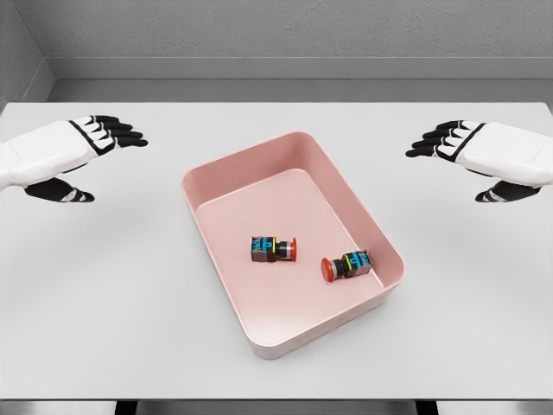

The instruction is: Put the industrial switch in the basket with both arms

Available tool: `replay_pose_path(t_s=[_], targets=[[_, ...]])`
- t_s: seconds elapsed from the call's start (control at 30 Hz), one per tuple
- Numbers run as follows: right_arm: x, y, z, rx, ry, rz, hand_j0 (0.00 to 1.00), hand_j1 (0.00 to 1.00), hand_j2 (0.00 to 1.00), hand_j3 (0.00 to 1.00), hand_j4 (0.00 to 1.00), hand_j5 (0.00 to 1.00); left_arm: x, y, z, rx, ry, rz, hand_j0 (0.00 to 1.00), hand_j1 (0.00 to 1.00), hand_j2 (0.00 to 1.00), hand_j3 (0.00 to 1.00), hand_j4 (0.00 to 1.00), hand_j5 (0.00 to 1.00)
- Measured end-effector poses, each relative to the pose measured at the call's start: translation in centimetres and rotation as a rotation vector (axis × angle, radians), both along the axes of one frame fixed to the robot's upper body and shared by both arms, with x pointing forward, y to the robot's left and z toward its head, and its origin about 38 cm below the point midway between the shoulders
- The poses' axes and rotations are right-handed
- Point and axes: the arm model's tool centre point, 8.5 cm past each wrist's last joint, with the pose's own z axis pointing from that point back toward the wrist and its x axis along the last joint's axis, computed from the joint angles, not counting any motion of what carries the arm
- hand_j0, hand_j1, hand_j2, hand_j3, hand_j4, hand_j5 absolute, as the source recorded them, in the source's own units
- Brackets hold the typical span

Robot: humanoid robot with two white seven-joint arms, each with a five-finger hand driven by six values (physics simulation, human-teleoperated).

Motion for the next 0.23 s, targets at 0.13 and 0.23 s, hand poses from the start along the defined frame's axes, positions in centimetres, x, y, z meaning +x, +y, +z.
replay_pose_path(t_s=[0.13,0.23], targets=[[0.0,0.0,0.0,0.0,0.0,0.0,1.0,1.0,1.0,1.0,1.0,1.0,0.24,0.27,-0.38,-0.005,0.007,0.014,1.0,1.0,1.0,1.0,1.0,1.0],[0.0,0.0,0.0,0.001,0.0,0.0,1.0,1.0,1.0,1.0,1.0,1.0,0.33,0.4,-0.5,-0.005,0.009,0.019,1.0,1.0,1.0,1.0,1.0,1.0]])
